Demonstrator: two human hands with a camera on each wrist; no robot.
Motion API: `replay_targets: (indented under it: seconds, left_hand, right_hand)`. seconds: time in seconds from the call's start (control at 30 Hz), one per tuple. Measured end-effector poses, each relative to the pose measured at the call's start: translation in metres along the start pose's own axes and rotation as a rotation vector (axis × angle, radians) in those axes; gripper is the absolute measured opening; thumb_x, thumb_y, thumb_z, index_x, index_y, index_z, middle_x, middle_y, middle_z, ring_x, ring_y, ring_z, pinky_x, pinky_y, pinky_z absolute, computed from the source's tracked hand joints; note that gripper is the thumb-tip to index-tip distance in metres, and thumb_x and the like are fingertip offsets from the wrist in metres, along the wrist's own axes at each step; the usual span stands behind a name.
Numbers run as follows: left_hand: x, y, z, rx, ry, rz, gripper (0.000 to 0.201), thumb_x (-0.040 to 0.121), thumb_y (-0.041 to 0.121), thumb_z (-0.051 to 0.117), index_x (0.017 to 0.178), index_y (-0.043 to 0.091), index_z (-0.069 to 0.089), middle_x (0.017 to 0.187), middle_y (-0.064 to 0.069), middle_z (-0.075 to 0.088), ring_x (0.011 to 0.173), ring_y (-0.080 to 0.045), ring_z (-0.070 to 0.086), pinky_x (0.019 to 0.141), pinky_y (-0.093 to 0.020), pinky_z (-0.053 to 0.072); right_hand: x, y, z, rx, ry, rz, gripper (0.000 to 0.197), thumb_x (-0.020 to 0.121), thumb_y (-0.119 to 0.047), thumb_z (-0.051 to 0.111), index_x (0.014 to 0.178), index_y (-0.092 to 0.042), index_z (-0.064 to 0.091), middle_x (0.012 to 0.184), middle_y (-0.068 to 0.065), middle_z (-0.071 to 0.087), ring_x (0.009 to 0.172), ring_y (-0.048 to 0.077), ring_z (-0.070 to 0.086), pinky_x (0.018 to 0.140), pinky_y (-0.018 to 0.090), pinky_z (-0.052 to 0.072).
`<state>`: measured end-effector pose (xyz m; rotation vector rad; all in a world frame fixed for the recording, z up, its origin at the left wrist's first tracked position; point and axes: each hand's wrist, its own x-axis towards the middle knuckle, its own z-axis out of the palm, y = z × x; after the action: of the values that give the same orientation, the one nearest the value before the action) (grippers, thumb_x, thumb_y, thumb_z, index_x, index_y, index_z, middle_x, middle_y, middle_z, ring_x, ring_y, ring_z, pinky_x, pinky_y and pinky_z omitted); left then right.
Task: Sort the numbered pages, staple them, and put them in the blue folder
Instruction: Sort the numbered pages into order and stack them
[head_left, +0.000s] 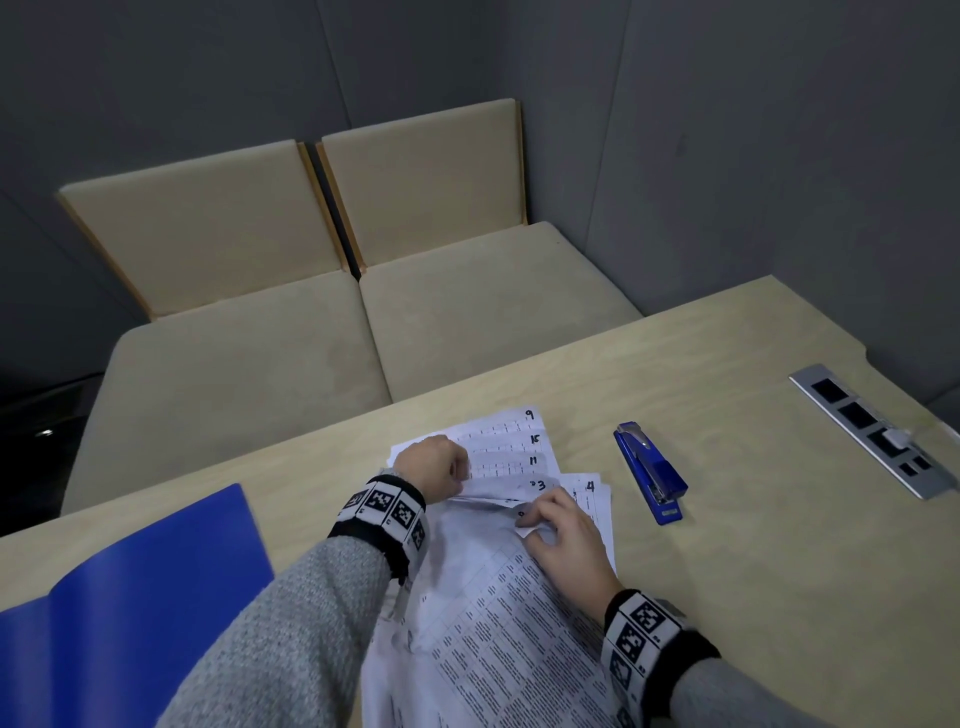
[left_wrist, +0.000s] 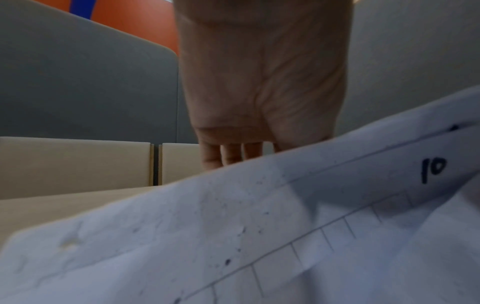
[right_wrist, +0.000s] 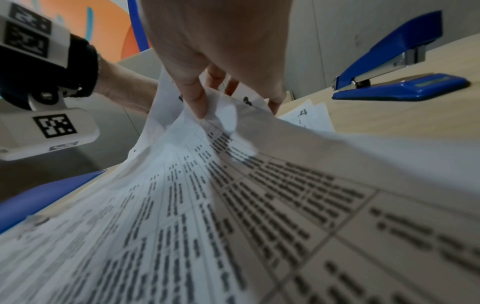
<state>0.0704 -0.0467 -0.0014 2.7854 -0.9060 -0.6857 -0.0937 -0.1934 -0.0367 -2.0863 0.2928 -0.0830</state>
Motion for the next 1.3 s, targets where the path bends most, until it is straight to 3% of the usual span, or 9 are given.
replay_targets:
  seconds: [0.2,0.5,0.63,0.77,0.87,1.0,1.13,1.2,1.3]
  left_hand:
    - [-0.015,0.000,0.003,0.010,0.177,0.077,0.014,0.080,0.013,0.054,0.082,0.020,0.066,0.086,0.006,0.068,0.083,-0.019,0.060,0.068,-0.025,0.040]
    - [-0.029,-0.011,0.021,0.046,0.344,0.248,0.009,0.082,0.016,0.061,0.076,0.017,0.067,0.084,0.000,0.069,0.068,-0.027,0.063,0.055,-0.029,0.047]
    - [-0.036,-0.008,0.022,0.048,0.268,0.225,0.008,0.083,0.021,0.062,0.088,0.018,0.068,0.092,0.001,0.064,0.078,-0.023,0.061,0.062,-0.028,0.041]
    - [-0.032,-0.005,0.012,0.069,0.077,0.145,0.014,0.084,0.028,0.063,0.092,0.015,0.062,0.096,0.000,0.060,0.085,-0.020,0.054,0.073,-0.028,0.036]
    - [-0.032,0.000,0.009,0.053,0.084,0.141,0.008,0.089,0.020,0.054,0.086,0.014,0.050,0.091,-0.007,0.064,0.083,-0.026,0.054,0.065,-0.029,0.031]
    - [-0.041,0.002,-0.006,0.158,0.271,0.183,0.013,0.093,0.017,0.046,0.103,0.013,0.038,0.080,-0.010,0.064,0.068,-0.033,0.057,0.054,-0.033,0.030]
    - [-0.069,-0.010,-0.054,0.289,0.526,0.154,0.047,0.063,-0.008,0.072,0.093,0.012,0.042,0.052,-0.003,0.044,0.033,-0.021,0.034,0.033,-0.019,0.013]
    - [-0.090,-0.016,-0.082,0.275,0.690,0.074,0.046,0.060,-0.015,0.071,0.094,0.007,0.051,0.055,-0.007,0.052,0.036,-0.016,0.027,0.040,-0.011,0.003]
    - [-0.131,-0.028,-0.122,0.155,0.952,-0.037,0.022,0.079,-0.008,0.059,0.097,0.002,0.056,0.070,-0.017,0.063,0.042,-0.023,0.043,0.041,-0.016,0.019]
  right_hand:
    - [-0.002,0.001,0.001,-0.027,-0.008,-0.010,0.031,0.080,-0.008,0.064,0.068,-0.034,0.052,0.095,-0.023,0.052,0.097,0.003,0.055,0.087,0.029,0.042]
    - [-0.015,0.006,0.006,-0.044,0.002,-0.027,0.024,0.075,-0.004,0.057,0.074,-0.028,0.056,0.095,-0.009,0.057,0.093,0.009,0.057,0.085,0.029,0.047]
    - [-0.017,0.003,0.004,-0.028,-0.020,-0.020,0.033,0.078,-0.001,0.059,0.074,-0.034,0.054,0.099,-0.008,0.058,0.093,0.004,0.057,0.079,0.015,0.042]
    - [-0.017,0.006,0.005,-0.072,-0.043,-0.039,0.018,0.078,-0.005,0.059,0.078,-0.023,0.063,0.103,-0.012,0.057,0.098,0.005,0.054,0.086,0.022,0.041]
    - [-0.016,0.008,0.008,-0.117,-0.042,-0.060,0.011,0.078,-0.020,0.055,0.079,-0.020,0.066,0.091,-0.025,0.053,0.094,0.006,0.049,0.084,0.026,0.039]
    - [-0.009,0.006,0.006,-0.097,-0.005,0.004,0.017,0.083,-0.012,0.062,0.077,-0.028,0.060,0.082,-0.020,0.055,0.088,0.007,0.050,0.075,0.015,0.036]
    - [-0.005,0.003,0.003,-0.066,-0.064,0.093,0.020,0.084,-0.008,0.058,0.082,-0.027,0.061,0.087,-0.015,0.056,0.086,-0.004,0.049,0.072,0.006,0.033]
    - [-0.003,0.003,0.002,-0.037,-0.075,0.113,0.014,0.085,-0.010,0.059,0.083,-0.023,0.062,0.091,-0.008,0.061,0.089,0.002,0.053,0.073,0.007,0.036]
    - [0.000,0.003,-0.001,0.082,-0.098,0.160,0.006,0.086,-0.015,0.063,0.082,-0.018,0.063,0.096,0.000,0.067,0.093,0.014,0.060,0.077,0.021,0.045]
